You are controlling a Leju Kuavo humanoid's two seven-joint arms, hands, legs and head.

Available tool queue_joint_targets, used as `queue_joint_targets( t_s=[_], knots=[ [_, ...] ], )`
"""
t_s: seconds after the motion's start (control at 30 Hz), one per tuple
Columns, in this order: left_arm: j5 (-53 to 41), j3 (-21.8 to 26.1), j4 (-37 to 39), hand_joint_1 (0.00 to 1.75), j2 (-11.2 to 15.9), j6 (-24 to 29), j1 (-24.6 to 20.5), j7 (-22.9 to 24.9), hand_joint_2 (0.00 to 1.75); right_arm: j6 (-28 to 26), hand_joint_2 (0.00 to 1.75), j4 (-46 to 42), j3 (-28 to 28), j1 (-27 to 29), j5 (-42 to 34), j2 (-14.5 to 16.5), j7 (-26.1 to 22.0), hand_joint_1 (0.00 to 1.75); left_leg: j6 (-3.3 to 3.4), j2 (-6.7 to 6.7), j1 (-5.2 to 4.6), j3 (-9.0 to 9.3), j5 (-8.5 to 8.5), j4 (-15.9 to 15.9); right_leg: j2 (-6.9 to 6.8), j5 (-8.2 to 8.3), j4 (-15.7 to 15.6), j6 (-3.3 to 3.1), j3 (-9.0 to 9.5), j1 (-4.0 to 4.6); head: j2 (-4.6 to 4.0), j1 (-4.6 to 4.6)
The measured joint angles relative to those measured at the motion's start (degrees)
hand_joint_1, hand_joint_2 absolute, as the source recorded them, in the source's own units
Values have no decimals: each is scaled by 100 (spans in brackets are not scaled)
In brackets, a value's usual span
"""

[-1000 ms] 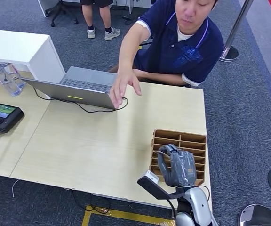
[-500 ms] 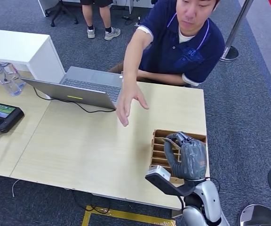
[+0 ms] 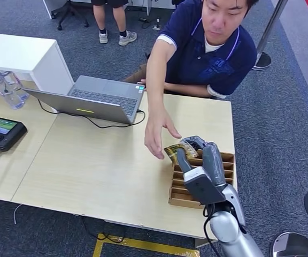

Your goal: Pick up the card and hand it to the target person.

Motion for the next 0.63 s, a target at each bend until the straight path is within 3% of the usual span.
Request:
queue_joint_targets(
  t_s=[0.23,0.47,0.6,0.63],
  knots=[
    [-47,-2,0,0,0,-9,-8,17,0,88,175,900,-1,-611,-463,552,-189,162,-1,0,4,0,1,0,0,-1,1,-2,-1,3,0,-1],
    [-38,-2,0,0,0,-67,-7,104,0,90,175,1297,0,-777,-536,821,-192,155,-1,-1,3,-4,-1,0,-1,-3,0,-4,-3,3,0,0],
    [35,-2,0,0,-1,-145,-7,131,175,130,175,1418,3,-814,-545,909,-195,148,-1,-1,3,-5,-1,0,-1,-3,0,-4,-4,3,0,-1],
    [40,-2,0,0,-1,-154,-7,132,175,137,175,1429,4,-817,-546,916,-195,147,-1,-1,3,-5,-1,0,-1,-3,0,-4,-4,3,0,-1]
  ],
)
